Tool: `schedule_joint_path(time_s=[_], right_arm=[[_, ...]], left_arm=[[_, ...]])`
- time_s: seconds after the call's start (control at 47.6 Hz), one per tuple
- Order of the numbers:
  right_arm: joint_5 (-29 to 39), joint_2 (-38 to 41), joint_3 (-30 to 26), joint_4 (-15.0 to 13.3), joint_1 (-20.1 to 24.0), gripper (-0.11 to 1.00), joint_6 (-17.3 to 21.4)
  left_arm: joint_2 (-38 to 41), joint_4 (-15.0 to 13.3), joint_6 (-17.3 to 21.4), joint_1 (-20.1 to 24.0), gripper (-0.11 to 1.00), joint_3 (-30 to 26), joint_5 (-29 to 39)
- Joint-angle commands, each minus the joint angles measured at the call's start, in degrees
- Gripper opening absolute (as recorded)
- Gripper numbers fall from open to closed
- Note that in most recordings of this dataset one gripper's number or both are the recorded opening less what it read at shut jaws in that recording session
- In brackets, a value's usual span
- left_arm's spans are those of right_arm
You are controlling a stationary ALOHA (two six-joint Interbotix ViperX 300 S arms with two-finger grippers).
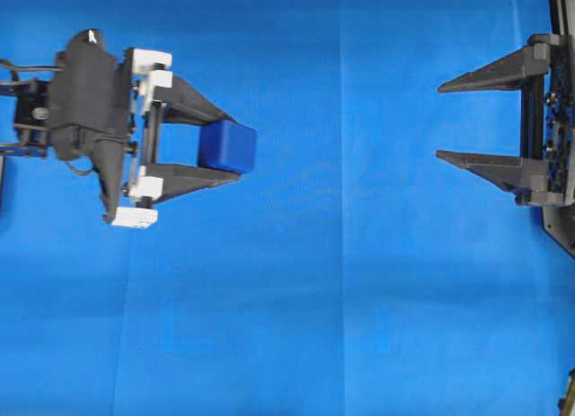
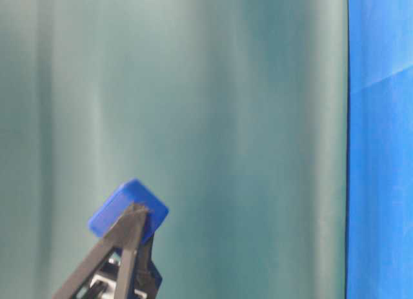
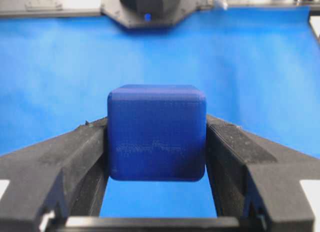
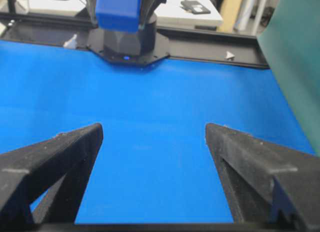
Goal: Handover the blue block to the right arm after grasping it with the left arm, then place it in the designated position.
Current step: 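Lift the cube and pull the left gripper back toward its side, then hold the cube still with the left gripper while right gripper rotates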
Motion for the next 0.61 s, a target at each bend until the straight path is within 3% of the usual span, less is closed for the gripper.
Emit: schedule_joint_path(time_s=[0.0,0.588], right_arm=[[-0.53,0.62,-1.49,0.00,-0.09,0.95,0.00],[-0.62,1.41,-1.93,0.00,-0.09,0.95,-0.18]], left_arm=[[-1.76,0.09,0.00,0.09,0.49,0.79,-3.08],[-2.46,0.00,0.00,0.09,0.49,1.85,-3.96]])
